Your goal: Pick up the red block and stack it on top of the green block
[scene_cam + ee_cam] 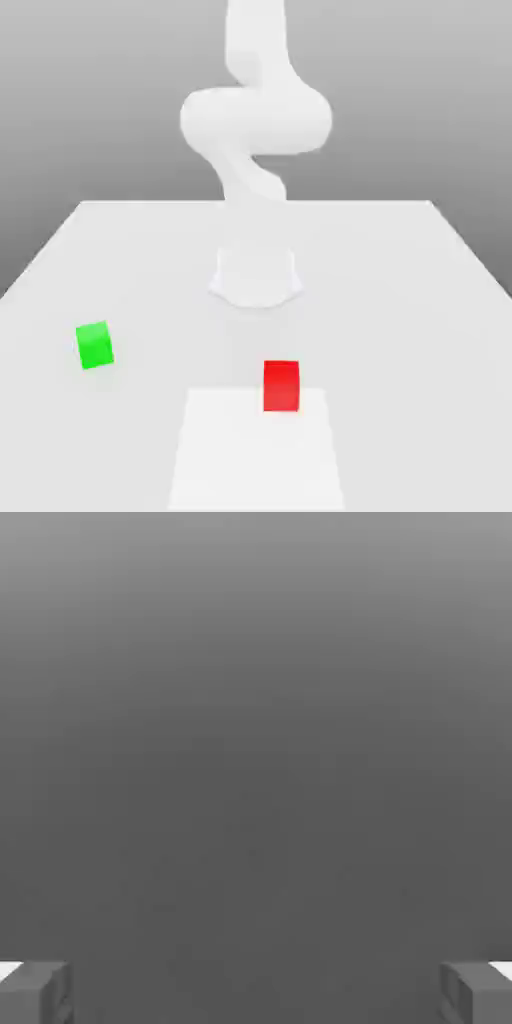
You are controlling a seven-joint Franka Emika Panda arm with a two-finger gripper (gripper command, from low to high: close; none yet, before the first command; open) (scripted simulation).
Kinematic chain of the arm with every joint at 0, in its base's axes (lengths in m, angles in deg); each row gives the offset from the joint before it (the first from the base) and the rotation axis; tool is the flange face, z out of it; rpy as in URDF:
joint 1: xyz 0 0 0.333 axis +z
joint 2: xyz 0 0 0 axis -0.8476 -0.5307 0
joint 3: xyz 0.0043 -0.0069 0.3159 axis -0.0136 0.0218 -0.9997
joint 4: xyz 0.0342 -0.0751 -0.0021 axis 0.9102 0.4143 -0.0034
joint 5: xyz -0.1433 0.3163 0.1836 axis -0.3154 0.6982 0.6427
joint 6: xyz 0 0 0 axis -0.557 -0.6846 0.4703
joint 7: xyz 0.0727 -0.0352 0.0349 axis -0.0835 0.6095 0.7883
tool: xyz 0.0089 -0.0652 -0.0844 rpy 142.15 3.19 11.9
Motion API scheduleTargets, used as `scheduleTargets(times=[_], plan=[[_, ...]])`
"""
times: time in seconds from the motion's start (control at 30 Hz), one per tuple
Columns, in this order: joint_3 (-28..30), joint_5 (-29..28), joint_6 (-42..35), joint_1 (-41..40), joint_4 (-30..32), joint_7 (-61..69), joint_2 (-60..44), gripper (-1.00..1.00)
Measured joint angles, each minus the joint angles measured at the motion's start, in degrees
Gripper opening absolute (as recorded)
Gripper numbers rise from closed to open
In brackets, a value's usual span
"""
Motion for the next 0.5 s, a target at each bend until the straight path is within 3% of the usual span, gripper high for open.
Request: scheduleTargets(times=[0.5], plan=[[-3.08, 1.75, 21.21, 2.05, 28.7, -3.91, -26.02, 0.0]])
